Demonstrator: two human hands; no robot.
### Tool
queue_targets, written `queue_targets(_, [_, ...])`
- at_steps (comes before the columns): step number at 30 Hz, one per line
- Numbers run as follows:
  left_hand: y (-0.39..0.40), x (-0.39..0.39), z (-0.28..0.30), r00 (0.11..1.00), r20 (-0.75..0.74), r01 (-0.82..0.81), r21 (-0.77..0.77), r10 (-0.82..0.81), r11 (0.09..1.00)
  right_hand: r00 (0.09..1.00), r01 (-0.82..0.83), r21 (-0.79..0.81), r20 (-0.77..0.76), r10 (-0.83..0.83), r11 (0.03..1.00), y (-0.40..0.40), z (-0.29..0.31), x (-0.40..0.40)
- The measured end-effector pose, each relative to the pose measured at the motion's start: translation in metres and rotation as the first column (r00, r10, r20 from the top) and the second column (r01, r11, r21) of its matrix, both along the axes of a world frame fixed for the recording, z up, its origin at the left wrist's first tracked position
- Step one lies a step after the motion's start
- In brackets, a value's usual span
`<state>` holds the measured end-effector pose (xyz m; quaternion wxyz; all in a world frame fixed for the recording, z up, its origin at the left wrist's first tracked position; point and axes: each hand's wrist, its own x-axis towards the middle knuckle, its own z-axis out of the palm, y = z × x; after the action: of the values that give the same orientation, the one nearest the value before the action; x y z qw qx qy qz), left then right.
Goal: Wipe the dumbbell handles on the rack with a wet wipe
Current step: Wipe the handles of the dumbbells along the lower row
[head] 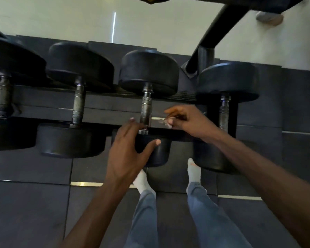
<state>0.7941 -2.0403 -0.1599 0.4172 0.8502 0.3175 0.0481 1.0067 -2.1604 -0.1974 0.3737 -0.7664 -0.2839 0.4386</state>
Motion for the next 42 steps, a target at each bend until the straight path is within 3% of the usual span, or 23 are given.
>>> queue_targets(2, [-0.025, 0.026, 0.009, 0.996, 0.056, 0.07, -0.01, -0.069, 0.997, 0.971, 0.223, 0.013, -0.089, -0.221, 0.975, -0.029, 0.001, 0.005])
queue_targets(4, [-0.051, 0.05, 0.01, 0.992, 0.08, 0.104, -0.09, -0.097, 0.99, 0.943, 0.316, 0.009, -0.113, -0.313, 0.949, -0.056, 0.004, 0.012])
queue_targets(10, [-0.122, 0.098, -0.017, 0.99, 0.048, 0.141, -0.263, -0.133, 0.955, 0.928, 0.37, -0.04, -0.039, -0.372, 0.928, -0.126, 0.005, 0.052])
queue_targets(15, [-0.156, 0.106, -0.031, 0.995, -0.013, 0.086, -0.289, -0.094, 0.953, 0.936, 0.352, -0.066, 0.016, -0.352, 0.934, -0.162, 0.005, 0.09])
queue_targets(19, [-0.169, 0.107, -0.032, 1.0, -0.027, -0.002, -0.315, -0.007, 0.949, 0.979, 0.204, -0.071, 0.019, -0.203, 0.976, -0.174, 0.003, 0.11])
queue_targets(23, [-0.18, 0.106, -0.032, 1.0, -0.016, -0.031, -0.295, 0.027, 0.955, 0.971, -0.07, -0.066, 0.226, 0.083, 0.995, -0.171, 0.003, 0.119])
queue_targets(27, [-0.187, 0.105, -0.034, 0.997, 0.008, -0.077, -0.288, 0.083, 0.955, 0.804, -0.411, -0.047, 0.452, 0.387, 0.91, -0.158, -0.004, 0.117])
queue_targets(31, [-0.192, 0.104, -0.033, 0.994, 0.013, -0.095, -0.292, 0.104, 0.952, 0.664, -0.636, -0.049, 0.473, 0.579, 0.77, -0.16, -0.016, 0.118])
queue_targets(36, [-0.191, 0.103, -0.036, 0.993, 0.04, -0.093, -0.302, 0.11, 0.949, 0.492, -0.786, -0.114, 0.48, 0.727, 0.607, -0.159, -0.014, 0.128])
queue_targets(42, [-0.192, 0.101, -0.042, 0.991, 0.059, -0.096, -0.289, 0.118, 0.952, 0.377, -0.79, -0.243, 0.532, 0.758, 0.563, -0.15, -0.007, 0.121])
